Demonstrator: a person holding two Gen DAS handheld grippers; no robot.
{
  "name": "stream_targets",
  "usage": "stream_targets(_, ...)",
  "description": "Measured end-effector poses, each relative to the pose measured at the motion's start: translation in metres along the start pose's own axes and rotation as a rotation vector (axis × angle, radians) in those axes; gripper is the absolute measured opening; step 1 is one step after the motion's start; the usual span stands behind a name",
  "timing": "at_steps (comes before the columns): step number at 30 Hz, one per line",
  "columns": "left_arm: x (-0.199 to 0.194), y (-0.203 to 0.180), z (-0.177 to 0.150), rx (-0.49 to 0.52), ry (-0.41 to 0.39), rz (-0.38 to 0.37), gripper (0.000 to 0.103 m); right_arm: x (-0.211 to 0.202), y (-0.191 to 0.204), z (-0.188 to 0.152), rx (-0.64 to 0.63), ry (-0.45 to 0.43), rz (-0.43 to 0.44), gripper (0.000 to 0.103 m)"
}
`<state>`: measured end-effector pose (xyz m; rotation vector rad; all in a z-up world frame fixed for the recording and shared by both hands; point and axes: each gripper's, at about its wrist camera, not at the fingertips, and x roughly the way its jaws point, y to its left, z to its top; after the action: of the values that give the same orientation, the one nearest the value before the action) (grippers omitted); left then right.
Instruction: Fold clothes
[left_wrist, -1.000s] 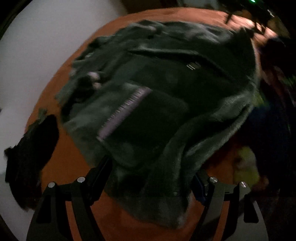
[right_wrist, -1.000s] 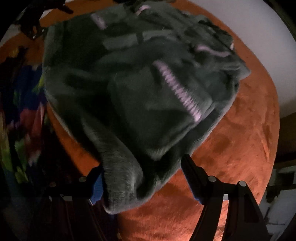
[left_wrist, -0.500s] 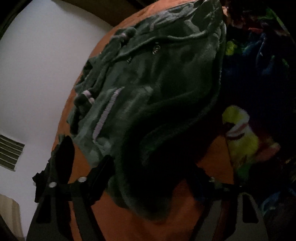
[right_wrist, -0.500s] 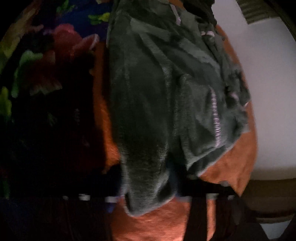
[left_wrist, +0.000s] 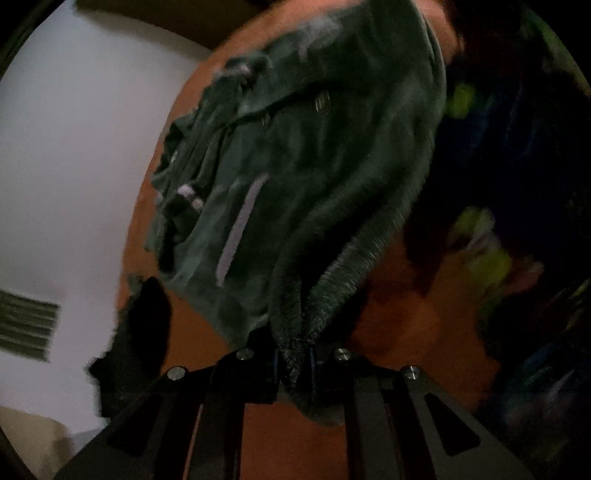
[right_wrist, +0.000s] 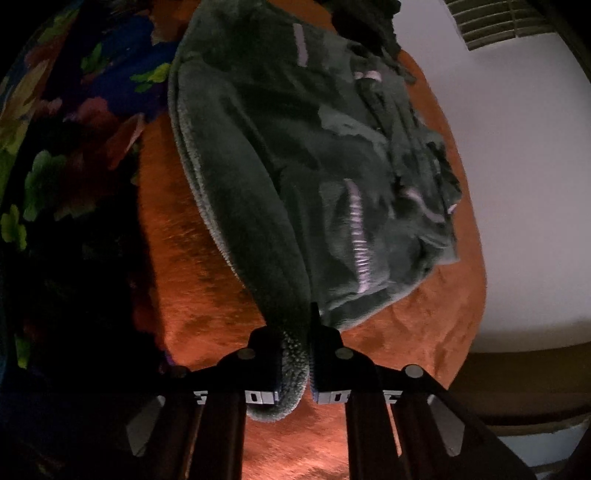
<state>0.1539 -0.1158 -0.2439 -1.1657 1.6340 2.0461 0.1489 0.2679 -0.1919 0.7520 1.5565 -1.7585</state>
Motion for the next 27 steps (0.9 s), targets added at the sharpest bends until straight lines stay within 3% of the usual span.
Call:
stream_targets(1,-0.001,0.0,0.003,-0.012,0.008,-0.007,0.012,-0.004,0.001,-0.001,-0.009,0.016,-0.004,0.009)
stream_targets(5,-0.019,0.004,0.012,-0.116,-0.102,-0.066,0.011,-0.013,0.001,-0.001,-0.018,0.073,-0.023,0.009)
stream_targets(10,-0.024,0.037,0.013,-0.219,-0.118,-0.132,0.01,-0.023,-0.014,0.009,0.103,0.064,0.062,0.008)
stream_targets(13,-0.025,0.067,0.017,-0.238,-0.114,-0.188,0.01,-0.025,-0.036,0.018,0.085,0.084,0.152,0.007)
stream_targets(16,-0.017,0.118,0.035,-0.28,-0.105,-0.27,0.01,-0.033,-0.076,0.034,0.043,0.076,0.251,0.007)
stream_targets(20,0.006,0.179,0.052,-0.428,-0.13,-0.312,0.01,-0.018,-0.157,0.055,0.169,0.045,0.352,0.007)
stream_targets(24,0.046,0.243,0.06,-0.623,-0.139,-0.339,0.01,0.015,-0.224,0.051,0.316,-0.002,0.249,0.007)
stream_targets(27,0.08,0.288,0.07,-0.669,-0.133,-0.34,0.01,0.045,-0.279,0.039,0.462,-0.018,0.195,0.007)
